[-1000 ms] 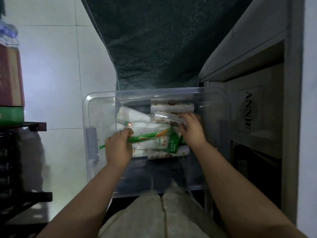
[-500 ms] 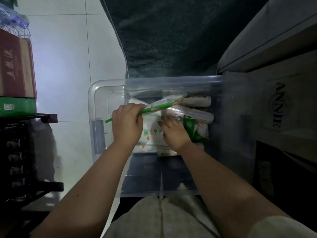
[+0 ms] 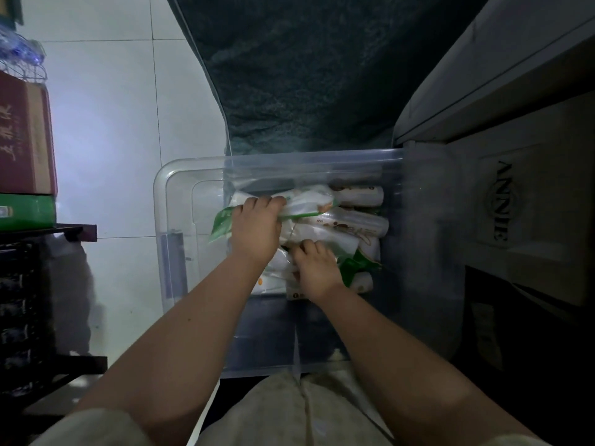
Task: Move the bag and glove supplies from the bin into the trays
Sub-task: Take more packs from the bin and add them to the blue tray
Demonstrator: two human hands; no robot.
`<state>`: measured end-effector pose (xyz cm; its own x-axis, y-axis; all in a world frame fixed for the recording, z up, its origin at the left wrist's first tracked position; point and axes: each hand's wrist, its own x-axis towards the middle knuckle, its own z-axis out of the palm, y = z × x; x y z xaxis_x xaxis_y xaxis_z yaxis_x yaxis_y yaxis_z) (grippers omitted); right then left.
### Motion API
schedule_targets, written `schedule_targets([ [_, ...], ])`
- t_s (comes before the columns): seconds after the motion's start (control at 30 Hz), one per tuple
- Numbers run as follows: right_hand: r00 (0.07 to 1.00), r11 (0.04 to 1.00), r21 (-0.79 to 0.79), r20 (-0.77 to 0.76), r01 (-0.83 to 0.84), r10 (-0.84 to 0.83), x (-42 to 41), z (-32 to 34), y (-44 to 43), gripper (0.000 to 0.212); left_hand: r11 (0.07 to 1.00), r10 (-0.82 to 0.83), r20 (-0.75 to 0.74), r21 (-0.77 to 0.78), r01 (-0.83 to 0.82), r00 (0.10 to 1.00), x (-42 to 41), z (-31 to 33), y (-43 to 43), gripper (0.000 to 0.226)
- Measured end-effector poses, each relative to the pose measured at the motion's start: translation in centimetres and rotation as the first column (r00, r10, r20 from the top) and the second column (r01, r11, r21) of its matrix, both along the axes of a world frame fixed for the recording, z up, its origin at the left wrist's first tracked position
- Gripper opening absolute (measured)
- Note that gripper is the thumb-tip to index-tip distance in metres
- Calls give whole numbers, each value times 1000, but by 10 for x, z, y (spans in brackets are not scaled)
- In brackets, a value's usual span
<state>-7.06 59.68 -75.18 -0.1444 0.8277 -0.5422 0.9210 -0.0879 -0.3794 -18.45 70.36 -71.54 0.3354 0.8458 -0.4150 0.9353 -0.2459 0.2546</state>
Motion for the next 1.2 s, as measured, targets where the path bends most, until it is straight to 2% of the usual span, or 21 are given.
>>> schedule_targets([
  [0.07, 998, 998, 58, -59, 3, 1, 5, 17, -3, 46, 1000, 3, -4, -18, -3, 1000, 3, 6, 0, 44],
  [0.17, 998, 966, 257, -62, -7, 24, 17, 51, -6, 38, 1000, 16, 37, -3, -16, 999, 5, 32, -2, 44],
  [0.3, 999, 860, 509, -50, 32, -8, 34, 110, -6, 30, 1000, -27, 117, 12, 26, 993, 13, 95, -3, 45],
  [0.47, 994, 749, 655, -38, 101, -101, 49, 194, 6, 35, 992, -126, 196, 42, 120, 972, 29, 180, 7, 41],
  [0.57, 986, 639, 757, -45, 140, -162, 50, 237, 11, 23, 979, -202, 248, 73, 190, 947, 32, 222, 10, 35],
  [0.73, 947, 504, 846, -3, 174, -321, 36, 285, 0, 16, 931, -361, 393, 98, 351, 846, 20, 268, -2, 36],
  [0.9, 870, 393, 901, 35, 186, -492, 2, 315, -30, 22, 801, -597, 325, 199, 565, 733, 8, 301, -24, 60],
  [1.03, 767, 318, 937, 94, 148, -634, -23, 325, -67, 14, 712, -702, 283, 287, 641, 653, 12, 309, -50, 44],
  [1.1, 692, 296, 946, 128, 129, -710, -32, 332, -92, 7, 651, -759, 299, 332, 682, 579, 16, 311, -67, 40],
  [1.2, 595, 255, 963, 153, 91, -789, -38, 342, -132, 10, 562, -823, 347, 383, 733, 449, 25, 321, -95, 34],
])
